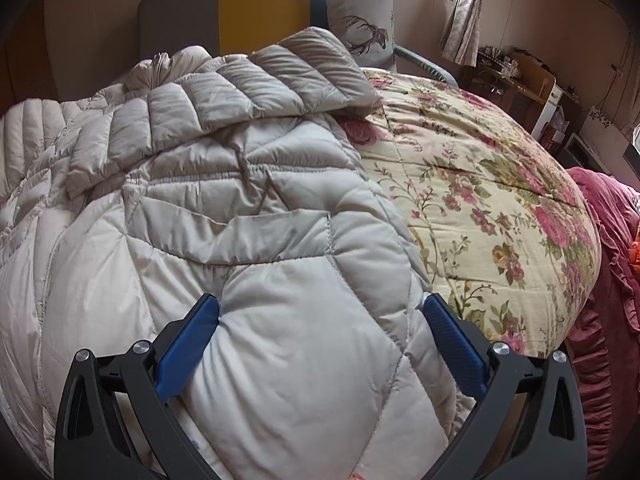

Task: Fold large clothes

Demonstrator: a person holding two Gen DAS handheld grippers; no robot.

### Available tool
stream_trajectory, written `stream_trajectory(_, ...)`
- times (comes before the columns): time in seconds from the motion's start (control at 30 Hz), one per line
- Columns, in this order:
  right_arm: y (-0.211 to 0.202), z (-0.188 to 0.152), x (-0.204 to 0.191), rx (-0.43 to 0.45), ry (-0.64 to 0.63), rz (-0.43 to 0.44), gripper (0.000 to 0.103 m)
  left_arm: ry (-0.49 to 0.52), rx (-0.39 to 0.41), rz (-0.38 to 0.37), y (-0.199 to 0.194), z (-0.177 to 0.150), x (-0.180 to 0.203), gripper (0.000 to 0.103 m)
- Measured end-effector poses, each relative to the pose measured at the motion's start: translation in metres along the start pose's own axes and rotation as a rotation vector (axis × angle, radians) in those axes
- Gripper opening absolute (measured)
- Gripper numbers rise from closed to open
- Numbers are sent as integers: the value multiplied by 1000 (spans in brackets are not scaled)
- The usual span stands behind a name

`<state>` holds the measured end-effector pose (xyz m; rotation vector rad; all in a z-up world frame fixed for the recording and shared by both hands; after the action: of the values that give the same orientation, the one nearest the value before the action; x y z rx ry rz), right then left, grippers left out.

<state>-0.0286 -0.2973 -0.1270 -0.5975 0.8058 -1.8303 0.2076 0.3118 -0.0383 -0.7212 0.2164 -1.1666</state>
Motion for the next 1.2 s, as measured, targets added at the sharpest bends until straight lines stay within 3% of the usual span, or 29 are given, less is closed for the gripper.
stream_trajectory(0.03,-7,6,-1,36,-1,8,101,-39,-22,52,7,-2,-20,30)
stream_trajectory(0.07,-16,14,-5,79,-6,25,101,-73,-33,96,10,-5,-35,35)
stream_trajectory(0.13,-31,29,-20,143,-35,78,101,-151,-32,152,8,-11,-59,63)
stream_trajectory(0.23,-39,47,-55,174,-86,198,101,-199,20,172,-7,-18,-68,67)
stream_trajectory(0.37,-34,64,-112,172,-177,318,101,-80,23,76,-23,-33,-23,71)
stream_trajectory(0.43,-26,67,-139,158,-228,352,100,2,3,-16,-30,-47,16,73)
stream_trajectory(0.53,-4,67,-167,102,-263,373,99,121,-29,-129,-44,-69,76,79)
stream_trajectory(0.63,15,71,-185,90,-315,337,96,202,-60,-247,-56,-94,128,80)
stream_trajectory(0.7,27,77,-189,95,-346,304,84,263,-84,-281,-57,-110,153,86)
stream_trajectory(0.73,33,81,-189,89,-355,294,69,299,-109,-300,-54,-121,166,87)
stream_trajectory(0.87,47,97,-167,63,-269,348,29,399,-187,-246,-35,-163,176,87)
stream_trajectory(1.0,37,121,-108,158,-153,290,17,341,-183,-275,-33,-173,167,92)
stream_trajectory(1.1,34,135,-51,209,-63,203,12,275,-211,-307,-32,-174,161,92)
stream_trajectory(1.2,44,143,22,219,72,100,8,282,-201,-301,-26,-169,158,92)
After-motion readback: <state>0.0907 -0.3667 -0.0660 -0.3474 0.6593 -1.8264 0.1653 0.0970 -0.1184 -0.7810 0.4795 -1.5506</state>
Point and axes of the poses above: each gripper's, at about its wrist camera, not at the fingertips, and y roughly the way its jaws point, x to its right, z to its top, the point moved 10 cm from there along y, roughly the way its jaws point, and after that the axes turned 1 degree about x, right-handed, at the moved point
